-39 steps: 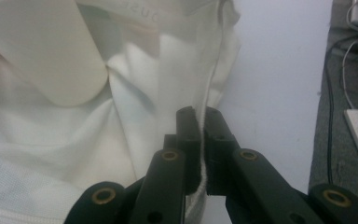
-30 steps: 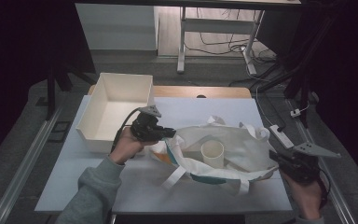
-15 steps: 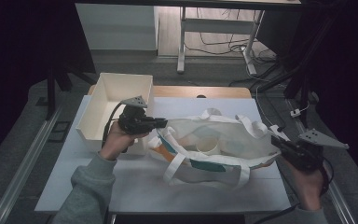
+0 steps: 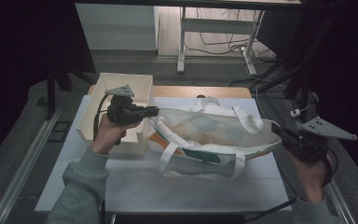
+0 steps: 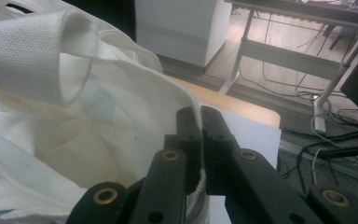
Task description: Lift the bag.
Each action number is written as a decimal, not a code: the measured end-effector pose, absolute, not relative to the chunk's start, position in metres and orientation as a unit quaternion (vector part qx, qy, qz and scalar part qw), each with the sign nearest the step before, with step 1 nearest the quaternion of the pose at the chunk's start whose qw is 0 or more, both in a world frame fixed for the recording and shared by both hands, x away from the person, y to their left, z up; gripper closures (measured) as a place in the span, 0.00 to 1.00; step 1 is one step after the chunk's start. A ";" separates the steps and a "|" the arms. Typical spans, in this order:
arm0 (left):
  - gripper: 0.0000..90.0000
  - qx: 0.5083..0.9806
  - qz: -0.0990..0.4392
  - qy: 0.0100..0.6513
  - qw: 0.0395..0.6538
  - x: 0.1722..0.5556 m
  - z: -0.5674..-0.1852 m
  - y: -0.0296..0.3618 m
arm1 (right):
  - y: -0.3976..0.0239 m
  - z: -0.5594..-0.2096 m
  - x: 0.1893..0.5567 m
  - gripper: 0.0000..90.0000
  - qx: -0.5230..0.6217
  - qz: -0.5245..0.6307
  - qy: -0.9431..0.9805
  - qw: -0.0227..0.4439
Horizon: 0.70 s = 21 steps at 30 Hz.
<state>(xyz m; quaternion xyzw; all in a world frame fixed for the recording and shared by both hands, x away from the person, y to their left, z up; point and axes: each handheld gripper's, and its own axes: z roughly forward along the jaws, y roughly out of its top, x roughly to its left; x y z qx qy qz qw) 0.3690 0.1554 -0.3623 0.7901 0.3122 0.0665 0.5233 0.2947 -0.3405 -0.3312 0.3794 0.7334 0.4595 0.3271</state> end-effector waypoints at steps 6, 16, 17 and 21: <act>0.97 0.790 0.061 0.337 0.509 0.391 -0.370 0.156 | -0.332 -0.334 0.327 0.97 0.387 0.446 0.735 0.334; 0.97 0.798 0.057 0.365 0.476 0.420 -0.384 0.151 | -0.326 -0.356 0.385 0.97 0.408 0.424 0.737 0.334; 0.97 0.799 0.056 0.366 0.474 0.422 -0.385 0.151 | -0.326 -0.359 0.389 0.97 0.410 0.421 0.737 0.333; 0.97 0.802 0.050 0.371 0.465 0.429 -0.389 0.150 | -0.325 -0.368 0.403 0.97 0.417 0.408 0.742 0.330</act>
